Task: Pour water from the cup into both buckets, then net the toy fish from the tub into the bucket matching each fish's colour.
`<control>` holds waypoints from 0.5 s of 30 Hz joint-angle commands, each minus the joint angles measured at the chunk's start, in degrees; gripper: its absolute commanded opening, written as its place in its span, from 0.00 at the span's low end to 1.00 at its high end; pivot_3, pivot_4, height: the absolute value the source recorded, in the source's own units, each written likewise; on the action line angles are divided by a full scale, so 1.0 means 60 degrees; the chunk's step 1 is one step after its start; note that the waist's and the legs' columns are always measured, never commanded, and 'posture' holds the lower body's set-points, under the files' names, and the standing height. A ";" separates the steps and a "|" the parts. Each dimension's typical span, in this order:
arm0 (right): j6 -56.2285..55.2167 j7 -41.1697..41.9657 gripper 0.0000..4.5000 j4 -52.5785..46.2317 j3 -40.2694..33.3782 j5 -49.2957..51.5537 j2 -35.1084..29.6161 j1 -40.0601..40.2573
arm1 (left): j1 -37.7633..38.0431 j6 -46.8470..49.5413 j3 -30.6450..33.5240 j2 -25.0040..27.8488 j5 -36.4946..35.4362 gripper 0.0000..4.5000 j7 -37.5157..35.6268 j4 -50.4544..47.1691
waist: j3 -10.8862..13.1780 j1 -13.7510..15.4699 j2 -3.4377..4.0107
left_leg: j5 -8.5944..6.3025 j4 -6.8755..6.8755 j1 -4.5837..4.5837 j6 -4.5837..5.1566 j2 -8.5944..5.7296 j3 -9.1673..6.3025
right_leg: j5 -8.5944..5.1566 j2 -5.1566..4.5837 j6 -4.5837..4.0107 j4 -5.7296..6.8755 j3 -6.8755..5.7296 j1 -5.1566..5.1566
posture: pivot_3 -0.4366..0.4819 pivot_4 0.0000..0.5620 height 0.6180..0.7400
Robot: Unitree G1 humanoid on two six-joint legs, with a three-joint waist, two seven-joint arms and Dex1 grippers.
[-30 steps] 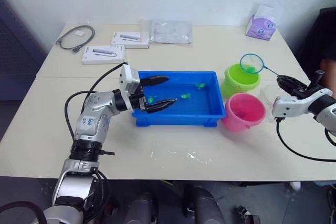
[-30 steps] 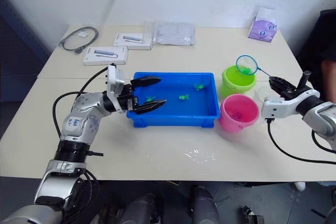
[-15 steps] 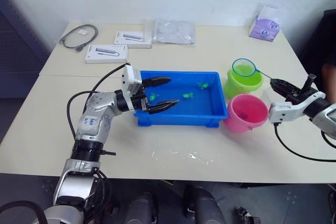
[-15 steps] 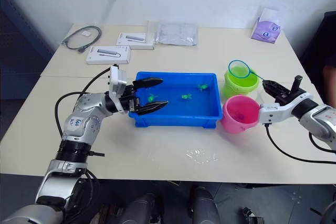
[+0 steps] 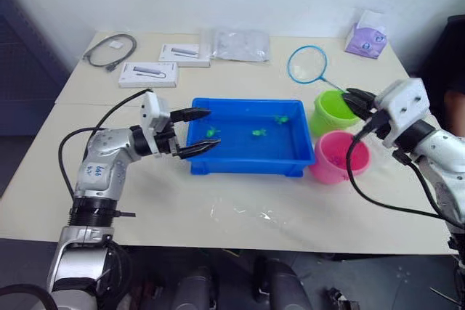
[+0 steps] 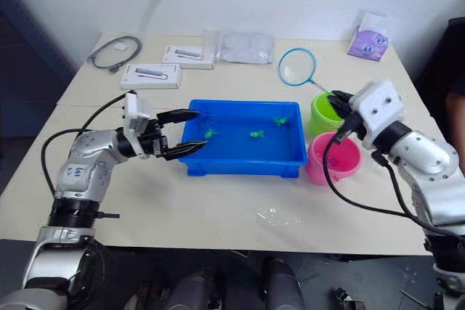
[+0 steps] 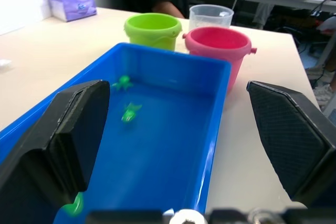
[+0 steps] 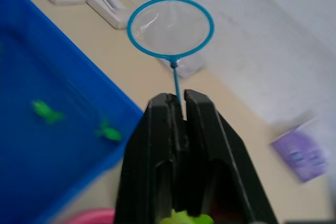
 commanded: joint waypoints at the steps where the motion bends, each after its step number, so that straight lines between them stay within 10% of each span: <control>1: 0.3773 -0.1521 0.00 -0.1081 -0.0524 0.2812 0.0102 -0.0484 | -0.0013 -0.0284 0.0274 0.0171 -0.0021 1.00 -0.0165 0.0090 | 0.0000 0.0074 0.0000 | -0.0001 0.0001 -0.0009 0.0002 -0.0007 -0.0007 | 0.0000 -0.0006 0.0000 -0.0003 -0.0005 -0.0002 | 0.48 0.27 1.00; 15: 0.7603 -0.8796 0.00 0.0130 -0.0246 0.9313 0.0358 -0.1632 | 0.0273 -0.0450 0.0376 0.0430 -0.0033 1.00 -0.0237 0.0078 | 0.0000 0.0135 -0.0001 | -0.0002 -0.0014 -0.0023 0.0012 -0.0027 0.0013 | 0.0001 -0.0010 0.0000 -0.0015 -0.0009 -0.0011 | 0.48 0.27 1.00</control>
